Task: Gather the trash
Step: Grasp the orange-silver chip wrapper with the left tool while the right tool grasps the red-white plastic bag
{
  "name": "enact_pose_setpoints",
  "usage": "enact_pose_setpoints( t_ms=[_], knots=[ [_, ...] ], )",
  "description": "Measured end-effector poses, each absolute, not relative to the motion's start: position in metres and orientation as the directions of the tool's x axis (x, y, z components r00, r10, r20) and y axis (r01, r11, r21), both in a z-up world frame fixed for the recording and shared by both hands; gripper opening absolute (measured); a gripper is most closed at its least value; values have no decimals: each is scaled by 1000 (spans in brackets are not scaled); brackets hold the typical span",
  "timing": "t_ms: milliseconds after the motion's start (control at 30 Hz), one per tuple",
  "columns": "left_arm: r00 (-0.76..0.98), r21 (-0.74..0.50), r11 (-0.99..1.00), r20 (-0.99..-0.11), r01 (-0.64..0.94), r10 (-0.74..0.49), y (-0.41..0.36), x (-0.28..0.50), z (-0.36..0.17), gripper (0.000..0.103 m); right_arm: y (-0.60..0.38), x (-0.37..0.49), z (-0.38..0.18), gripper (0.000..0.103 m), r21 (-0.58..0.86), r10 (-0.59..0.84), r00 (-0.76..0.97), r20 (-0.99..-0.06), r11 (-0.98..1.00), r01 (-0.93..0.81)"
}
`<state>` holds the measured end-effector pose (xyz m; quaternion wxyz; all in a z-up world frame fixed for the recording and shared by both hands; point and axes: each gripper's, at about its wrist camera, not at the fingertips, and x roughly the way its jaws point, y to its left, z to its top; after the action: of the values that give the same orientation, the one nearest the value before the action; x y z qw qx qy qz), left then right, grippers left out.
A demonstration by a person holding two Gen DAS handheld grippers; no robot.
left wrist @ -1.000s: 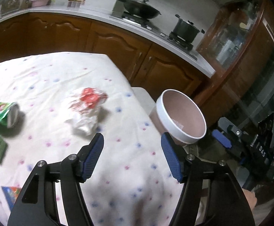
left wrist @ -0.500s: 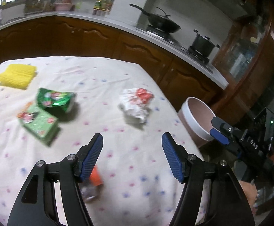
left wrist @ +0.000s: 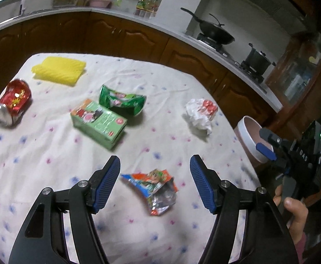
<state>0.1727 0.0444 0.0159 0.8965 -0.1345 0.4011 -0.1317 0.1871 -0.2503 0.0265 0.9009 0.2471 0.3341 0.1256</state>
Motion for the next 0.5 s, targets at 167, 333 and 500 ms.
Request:
enact_pose_setpoints(
  t_ms=[167, 333, 500],
  knots=[
    [612, -350, 927, -707, 133, -355, 45, 164, 1, 67, -238, 193, 24, 88, 519, 404, 732, -549, 851, -81],
    [578, -333, 934, -740, 129, -344, 38, 164, -17, 67, -230, 201, 18, 88, 514, 411, 717, -563, 854, -86],
    [566, -305, 946, -763, 108, -311, 34, 175, -30, 54, -225, 209, 16, 88, 506, 412, 709, -572, 858, -90]
  ],
)
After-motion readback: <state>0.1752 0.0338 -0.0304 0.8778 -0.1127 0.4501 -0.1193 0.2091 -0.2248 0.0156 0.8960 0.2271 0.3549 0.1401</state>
